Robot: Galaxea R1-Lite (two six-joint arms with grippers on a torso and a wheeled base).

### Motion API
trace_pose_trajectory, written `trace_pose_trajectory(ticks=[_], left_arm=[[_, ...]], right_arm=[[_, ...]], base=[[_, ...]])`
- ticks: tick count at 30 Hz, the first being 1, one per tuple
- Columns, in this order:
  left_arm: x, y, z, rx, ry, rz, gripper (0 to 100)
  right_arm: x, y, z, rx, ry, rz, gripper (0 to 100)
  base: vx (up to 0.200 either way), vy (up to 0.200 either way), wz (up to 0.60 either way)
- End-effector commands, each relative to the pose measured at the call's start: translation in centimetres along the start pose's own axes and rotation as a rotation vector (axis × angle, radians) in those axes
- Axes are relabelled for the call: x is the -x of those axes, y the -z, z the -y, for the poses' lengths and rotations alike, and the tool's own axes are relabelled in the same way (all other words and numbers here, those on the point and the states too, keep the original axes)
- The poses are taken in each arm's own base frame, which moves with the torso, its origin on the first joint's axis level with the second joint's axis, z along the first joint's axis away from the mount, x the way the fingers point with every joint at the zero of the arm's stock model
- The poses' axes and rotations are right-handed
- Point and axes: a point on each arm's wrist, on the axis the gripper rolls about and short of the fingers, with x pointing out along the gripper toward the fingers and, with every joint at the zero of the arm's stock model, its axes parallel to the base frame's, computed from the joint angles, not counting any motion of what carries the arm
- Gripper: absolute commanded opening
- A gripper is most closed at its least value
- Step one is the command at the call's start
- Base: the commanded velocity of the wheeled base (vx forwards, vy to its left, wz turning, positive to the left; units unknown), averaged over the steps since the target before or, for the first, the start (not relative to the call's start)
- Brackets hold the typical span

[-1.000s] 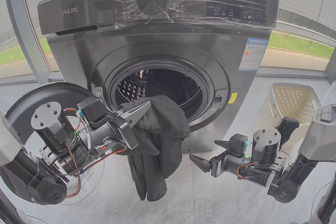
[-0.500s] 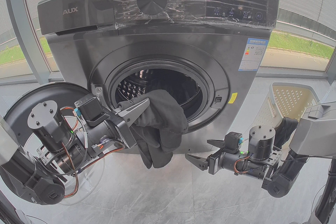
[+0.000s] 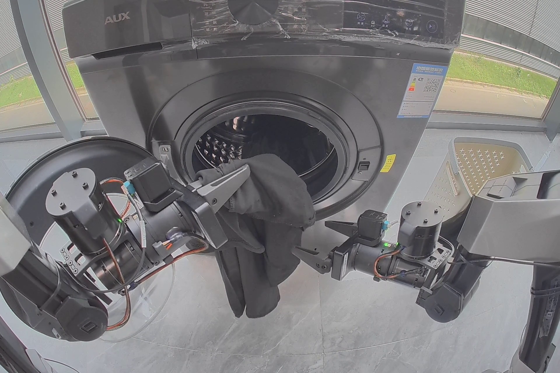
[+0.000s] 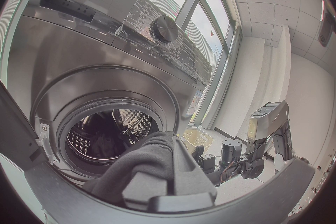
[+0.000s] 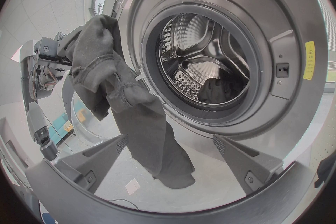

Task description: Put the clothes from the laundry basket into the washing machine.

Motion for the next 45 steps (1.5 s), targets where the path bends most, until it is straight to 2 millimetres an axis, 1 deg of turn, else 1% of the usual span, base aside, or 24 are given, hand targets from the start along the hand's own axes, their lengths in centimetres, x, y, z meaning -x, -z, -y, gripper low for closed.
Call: trace_pose_trajectory(ticks=[1,5,12,22,30,31,35,39,42,44,45], left_arm=[[0.0,0.1,0.0,0.002,0.001,-0.004,0],[0.0,0.1,0.1,0.002,0.002,-0.004,0],[0.0,0.2,0.1,0.003,0.004,-0.007,0],[0.1,0.0,0.3,0.016,0.009,-0.002,0],[0.1,0.0,0.2,0.017,0.007,-0.002,0],[0.1,0.0,0.2,0.017,0.007,-0.002,0],[0.1,0.1,0.2,0.018,0.007,-0.003,0],[0.1,0.1,0.1,0.017,0.002,-0.004,0],[0.1,0.0,-0.1,0.017,-0.005,-0.002,0],[0.1,0.0,-0.2,0.02,-0.007,-0.002,0],[0.1,0.0,-0.2,0.023,-0.007,-0.002,0]], right_arm=[[-0.4,0.5,-0.2,-0.002,-0.016,-0.007,100],[-0.5,0.3,-0.7,0.003,-0.065,0.011,100],[-2.0,1.2,-0.1,0.011,-0.073,0.041,100],[-2.6,0.5,0.3,0.022,-0.076,0.078,100],[-3.2,0.7,-0.5,0.021,-0.103,0.08,100],[-3.1,0.8,-0.6,0.021,-0.111,0.074,0],[-3.2,0.8,-1.1,0.023,-0.137,0.07,0],[-3.1,0.9,-1.2,0.031,-0.134,0.067,0],[-2.4,1.0,-1.3,0.038,-0.13,0.05,0],[-1.8,0.4,-1.5,0.04,-0.131,0.058,0],[-1.0,-0.3,-1.8,0.041,-0.135,0.064,0]], base=[[0.0,0.0,0.0],[0.0,0.0,0.0],[0.0,0.0,0.0],[0.0,0.0,0.0],[0.0,0.0,0.0],[0.0,0.0,0.0],[0.0,0.0,0.0],[0.0,0.0,0.0],[0.0,0.0,0.0],[0.0,0.0,0.0],[0.0,0.0,0.0]])
